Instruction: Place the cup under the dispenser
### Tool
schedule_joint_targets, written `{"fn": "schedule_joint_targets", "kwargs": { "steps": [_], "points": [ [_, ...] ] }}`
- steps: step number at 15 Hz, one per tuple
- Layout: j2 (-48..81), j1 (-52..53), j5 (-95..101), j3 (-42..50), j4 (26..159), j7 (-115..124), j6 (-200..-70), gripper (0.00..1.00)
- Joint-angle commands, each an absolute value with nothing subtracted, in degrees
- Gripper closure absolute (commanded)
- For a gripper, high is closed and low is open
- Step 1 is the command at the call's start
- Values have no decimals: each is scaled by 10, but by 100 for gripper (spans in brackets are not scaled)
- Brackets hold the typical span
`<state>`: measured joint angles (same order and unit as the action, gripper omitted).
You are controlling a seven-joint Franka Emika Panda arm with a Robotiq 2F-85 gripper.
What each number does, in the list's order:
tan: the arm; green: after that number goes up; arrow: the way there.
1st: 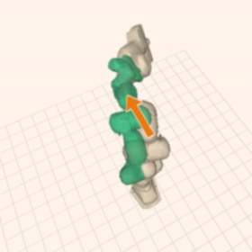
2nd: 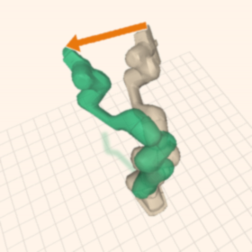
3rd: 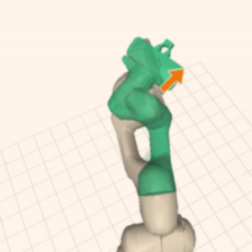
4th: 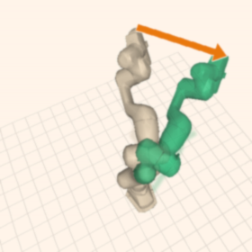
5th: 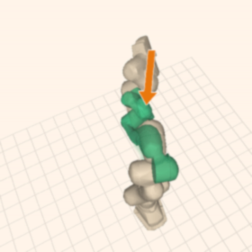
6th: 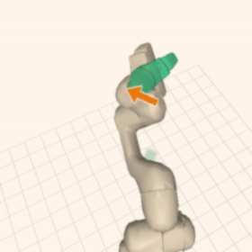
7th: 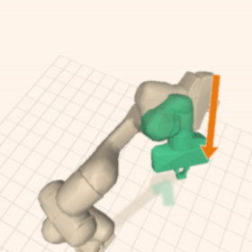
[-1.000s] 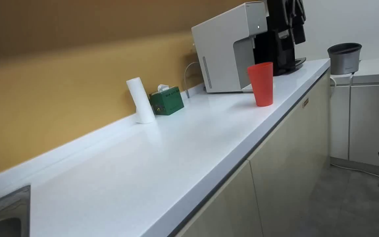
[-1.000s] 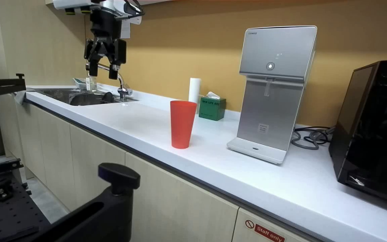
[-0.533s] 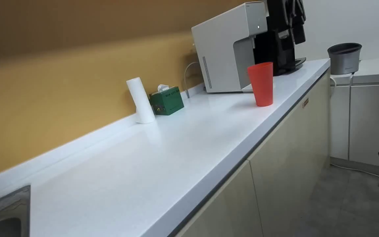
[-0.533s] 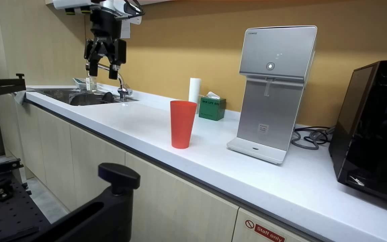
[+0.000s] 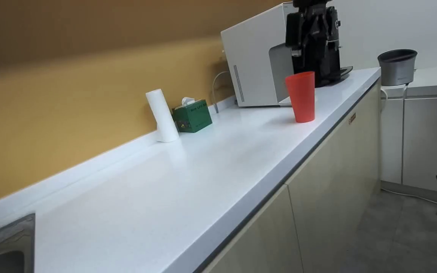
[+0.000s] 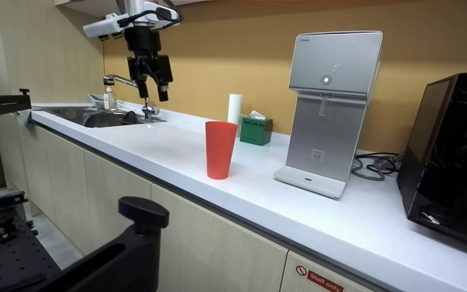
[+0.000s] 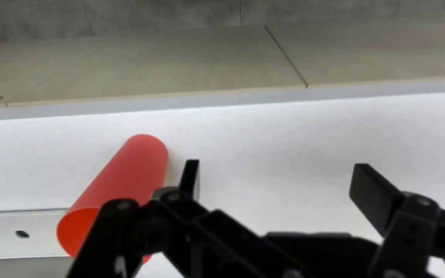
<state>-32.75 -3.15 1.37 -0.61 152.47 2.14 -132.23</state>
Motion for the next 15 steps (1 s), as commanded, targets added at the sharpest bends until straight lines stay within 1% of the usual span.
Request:
{"fn": "schedule_joint_targets", "kwargs": {
  "steps": [1, 4, 6, 7, 12, 15],
  "points": [
    [-326, -82, 59, -28, 1567, 102, -1431, 0],
    [-314, -146, 112, -53, 1590, 170, -1502, 0],
    [-305, -172, 123, -58, 1595, 191, -1498, 0],
    [-308, -147, 108, -41, 1588, 150, -1491, 0],
    [-302, -164, 116, -46, 1591, 164, -1491, 0],
    [-272, -180, 107, -48, 1591, 202, -1583, 0]
  ]
}}
